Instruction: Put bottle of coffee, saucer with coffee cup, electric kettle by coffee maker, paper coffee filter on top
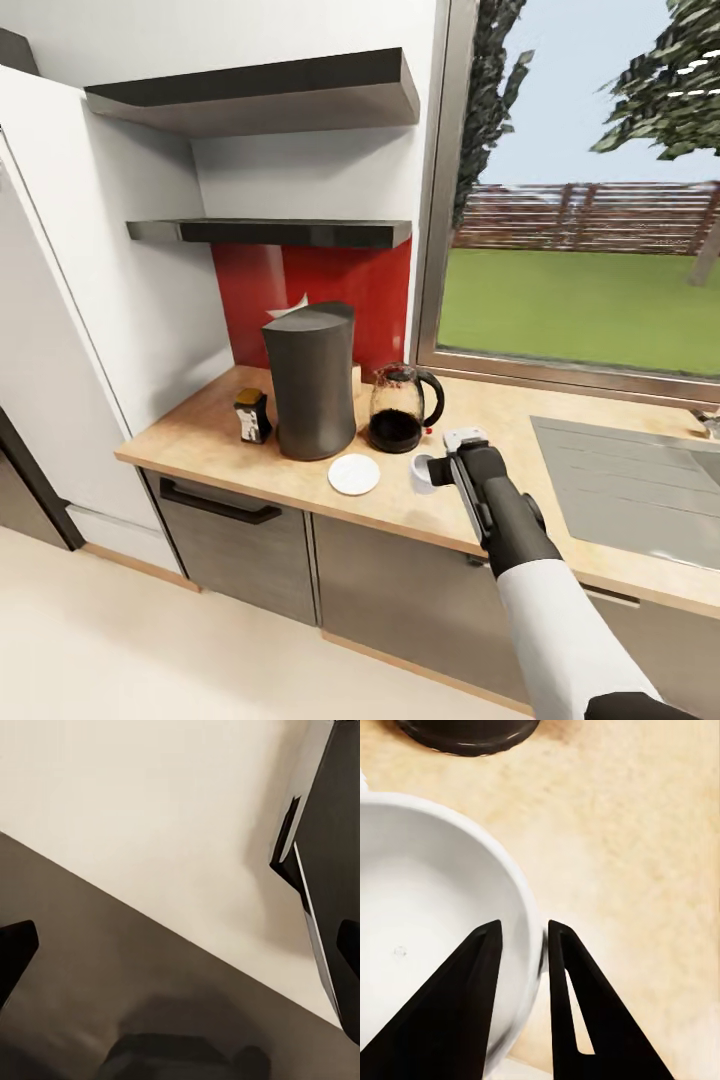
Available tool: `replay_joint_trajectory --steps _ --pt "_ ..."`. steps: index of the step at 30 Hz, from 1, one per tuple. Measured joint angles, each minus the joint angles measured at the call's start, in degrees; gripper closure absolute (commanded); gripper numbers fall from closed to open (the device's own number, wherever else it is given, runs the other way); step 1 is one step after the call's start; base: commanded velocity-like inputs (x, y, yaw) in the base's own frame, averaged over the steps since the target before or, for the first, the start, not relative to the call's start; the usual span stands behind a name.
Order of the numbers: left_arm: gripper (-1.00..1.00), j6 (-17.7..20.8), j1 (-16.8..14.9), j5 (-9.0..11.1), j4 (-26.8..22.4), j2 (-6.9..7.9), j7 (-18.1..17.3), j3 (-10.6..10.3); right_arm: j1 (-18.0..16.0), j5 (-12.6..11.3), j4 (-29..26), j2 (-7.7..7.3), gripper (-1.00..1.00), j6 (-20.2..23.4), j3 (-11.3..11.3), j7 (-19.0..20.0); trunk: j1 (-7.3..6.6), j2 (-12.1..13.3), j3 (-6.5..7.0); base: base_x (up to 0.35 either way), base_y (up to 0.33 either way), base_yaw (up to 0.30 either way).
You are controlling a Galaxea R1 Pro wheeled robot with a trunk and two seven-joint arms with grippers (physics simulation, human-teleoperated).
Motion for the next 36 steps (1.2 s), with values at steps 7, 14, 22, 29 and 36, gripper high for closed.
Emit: replay_joint_trajectory --steps 7,14,22,29,36 --pt "-1.0 -0.08 0.0 0.0 0.05 -0.1 0.03 -0.06 0.0 0.09 -2.06 1.12 1.0 0.22 0.05 -0.09 0.0 0.0 0.0 0.076 0.226 0.0" --pt "-1.0 -0.07 0.0 0.02 0.03 -0.23 0.07 -0.07 0.01 2.34 -1.97 1.19 1.0 0.16 0.05 -0.6 0.01 0.02 0.0 0.008 0.13 0.0" --pt "-1.0 -0.08 0.02 0.09 0.05 -0.2 -0.02 -0.1 0.0 3.66 -1.75 1.2 1.0 0.14 0.04 -0.74 0.01 0.0 0.0 0.0 0.133 0.0" --pt "-1.0 -0.08 0.05 0.09 0.04 -0.2 -0.02 0.0 0.0 3.73 -1.7 1.17 1.0 0.14 0.05 -0.73 -0.01 0.0 0.0 0.071 0.249 0.0" --pt "-1.0 -0.05 0.04 0.09 0.06 -0.25 -0.03 -0.01 0.0 3.76 -1.53 1.12 1.0 0.14 0.02 -0.79 0.01 0.0 0.0 0.024 0.031 0.0"
